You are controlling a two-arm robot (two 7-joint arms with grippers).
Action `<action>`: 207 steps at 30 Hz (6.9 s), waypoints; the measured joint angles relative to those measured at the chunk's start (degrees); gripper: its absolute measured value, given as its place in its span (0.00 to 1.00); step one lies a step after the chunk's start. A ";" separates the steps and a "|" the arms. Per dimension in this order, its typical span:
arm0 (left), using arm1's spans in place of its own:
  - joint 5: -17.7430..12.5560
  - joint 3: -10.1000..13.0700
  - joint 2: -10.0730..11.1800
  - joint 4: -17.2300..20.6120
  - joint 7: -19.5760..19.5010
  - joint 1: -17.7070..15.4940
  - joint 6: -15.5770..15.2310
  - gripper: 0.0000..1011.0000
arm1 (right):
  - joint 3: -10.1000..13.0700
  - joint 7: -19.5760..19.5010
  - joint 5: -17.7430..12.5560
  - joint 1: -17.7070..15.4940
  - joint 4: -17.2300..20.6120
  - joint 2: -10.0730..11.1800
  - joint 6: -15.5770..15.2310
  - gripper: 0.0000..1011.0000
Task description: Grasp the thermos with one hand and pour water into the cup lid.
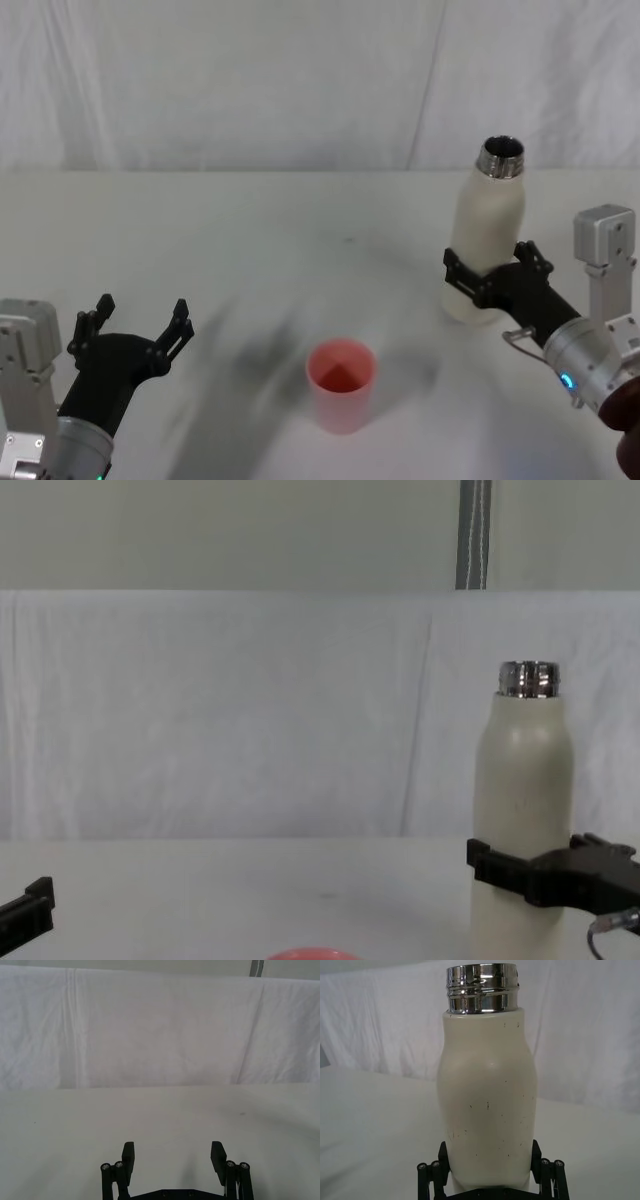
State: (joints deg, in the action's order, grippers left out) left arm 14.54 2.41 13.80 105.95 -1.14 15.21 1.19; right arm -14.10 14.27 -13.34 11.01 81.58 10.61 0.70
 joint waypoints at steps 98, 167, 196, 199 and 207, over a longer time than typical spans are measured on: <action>0.00 0.00 0.00 0.00 0.00 0.00 0.00 0.99 | -10.64 -21.70 63.99 -10.96 14.13 12.16 3.62 0.94; 0.00 0.00 0.00 0.00 0.00 0.00 0.00 0.99 | -15.19 -20.71 69.09 -5.32 13.56 16.02 1.84 0.94; 0.00 0.00 0.00 0.00 0.00 0.00 0.00 0.99 | -15.54 -20.68 68.90 -5.18 13.22 15.82 1.66 0.94; 0.00 0.00 0.00 0.00 0.00 0.00 0.00 0.99 | -15.58 -20.68 68.98 -5.14 13.21 15.85 1.64 0.94; 0.00 0.00 0.00 0.00 0.00 0.00 0.00 0.99 | -15.64 -20.68 69.08 -4.96 13.16 15.92 1.63 0.94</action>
State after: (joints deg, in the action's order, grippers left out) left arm 14.54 2.41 13.81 105.95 -1.14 15.21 1.19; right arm -29.74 -6.41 55.74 6.05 94.74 26.53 2.33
